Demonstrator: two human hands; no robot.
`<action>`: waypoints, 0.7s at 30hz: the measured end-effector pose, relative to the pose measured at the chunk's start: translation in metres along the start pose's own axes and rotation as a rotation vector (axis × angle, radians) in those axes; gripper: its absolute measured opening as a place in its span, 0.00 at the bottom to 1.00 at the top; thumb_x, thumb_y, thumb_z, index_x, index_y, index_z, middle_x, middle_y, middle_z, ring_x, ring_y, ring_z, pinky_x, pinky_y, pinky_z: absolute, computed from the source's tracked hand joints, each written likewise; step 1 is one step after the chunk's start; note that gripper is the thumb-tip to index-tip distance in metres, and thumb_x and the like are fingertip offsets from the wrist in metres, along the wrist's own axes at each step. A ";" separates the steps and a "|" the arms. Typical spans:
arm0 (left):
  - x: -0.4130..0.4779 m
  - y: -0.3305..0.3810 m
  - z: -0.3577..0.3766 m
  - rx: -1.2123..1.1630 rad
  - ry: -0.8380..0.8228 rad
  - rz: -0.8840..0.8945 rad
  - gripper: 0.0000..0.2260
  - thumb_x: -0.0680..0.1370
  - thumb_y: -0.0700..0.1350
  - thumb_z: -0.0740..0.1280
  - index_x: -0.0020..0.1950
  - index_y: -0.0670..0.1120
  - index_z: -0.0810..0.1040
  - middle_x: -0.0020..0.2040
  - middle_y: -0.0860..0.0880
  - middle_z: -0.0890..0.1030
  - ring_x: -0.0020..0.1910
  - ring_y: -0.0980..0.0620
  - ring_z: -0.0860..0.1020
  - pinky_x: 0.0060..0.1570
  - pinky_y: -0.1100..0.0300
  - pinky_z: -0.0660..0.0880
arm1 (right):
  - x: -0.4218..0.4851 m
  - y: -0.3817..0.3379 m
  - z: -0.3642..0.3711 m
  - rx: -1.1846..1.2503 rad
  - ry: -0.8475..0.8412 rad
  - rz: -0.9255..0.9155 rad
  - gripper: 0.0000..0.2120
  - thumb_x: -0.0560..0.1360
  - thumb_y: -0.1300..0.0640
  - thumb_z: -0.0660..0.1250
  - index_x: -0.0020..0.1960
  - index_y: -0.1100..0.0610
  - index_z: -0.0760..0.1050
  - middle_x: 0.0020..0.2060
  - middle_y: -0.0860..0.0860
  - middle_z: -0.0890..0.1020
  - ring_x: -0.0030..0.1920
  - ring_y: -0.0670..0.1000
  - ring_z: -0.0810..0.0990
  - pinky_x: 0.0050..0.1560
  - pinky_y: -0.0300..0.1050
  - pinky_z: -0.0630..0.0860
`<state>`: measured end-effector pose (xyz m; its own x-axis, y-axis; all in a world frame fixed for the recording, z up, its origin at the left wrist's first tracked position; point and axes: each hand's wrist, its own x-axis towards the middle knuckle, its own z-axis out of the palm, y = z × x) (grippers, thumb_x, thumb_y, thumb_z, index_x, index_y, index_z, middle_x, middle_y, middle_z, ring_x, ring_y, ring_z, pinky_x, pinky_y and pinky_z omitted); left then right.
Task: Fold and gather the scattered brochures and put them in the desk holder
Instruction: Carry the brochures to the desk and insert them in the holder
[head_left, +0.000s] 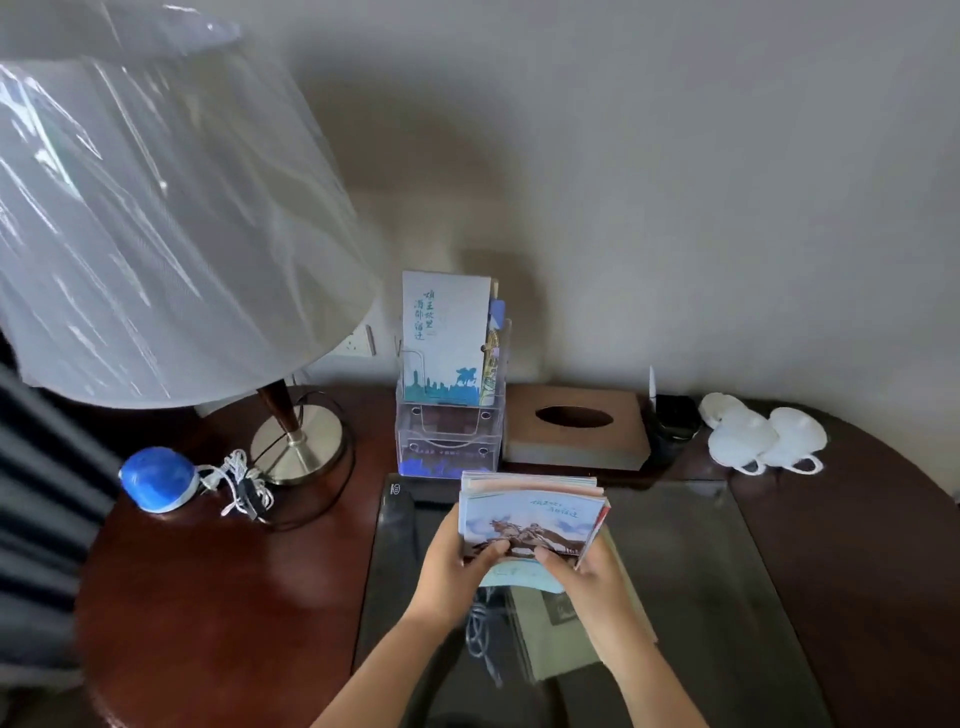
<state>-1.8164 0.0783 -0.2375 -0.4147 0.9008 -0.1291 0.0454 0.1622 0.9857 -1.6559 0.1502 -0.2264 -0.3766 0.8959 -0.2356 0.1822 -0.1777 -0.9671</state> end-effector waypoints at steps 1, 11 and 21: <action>-0.001 -0.010 0.007 0.011 0.020 -0.025 0.18 0.74 0.40 0.72 0.62 0.53 0.74 0.53 0.55 0.83 0.50 0.62 0.81 0.45 0.70 0.76 | 0.003 0.011 -0.005 -0.008 -0.006 0.031 0.17 0.73 0.67 0.70 0.58 0.51 0.76 0.53 0.48 0.84 0.54 0.48 0.82 0.59 0.50 0.78; -0.011 -0.061 0.038 0.125 0.080 -0.165 0.18 0.70 0.54 0.72 0.57 0.65 0.72 0.53 0.61 0.82 0.53 0.62 0.79 0.50 0.73 0.73 | 0.014 0.071 -0.025 0.028 -0.085 0.158 0.21 0.71 0.69 0.71 0.60 0.56 0.74 0.55 0.52 0.84 0.58 0.51 0.81 0.65 0.56 0.73; 0.009 -0.043 0.029 0.283 -0.009 -0.399 0.16 0.73 0.48 0.71 0.57 0.52 0.69 0.48 0.56 0.81 0.47 0.58 0.80 0.46 0.60 0.79 | 0.038 0.045 -0.026 -0.204 -0.211 0.257 0.21 0.72 0.62 0.71 0.62 0.49 0.69 0.55 0.45 0.80 0.55 0.43 0.78 0.47 0.36 0.74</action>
<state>-1.7956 0.0907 -0.2841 -0.4423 0.7493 -0.4928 0.1305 0.5974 0.7912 -1.6385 0.1866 -0.2762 -0.4699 0.7257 -0.5026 0.4637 -0.2816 -0.8401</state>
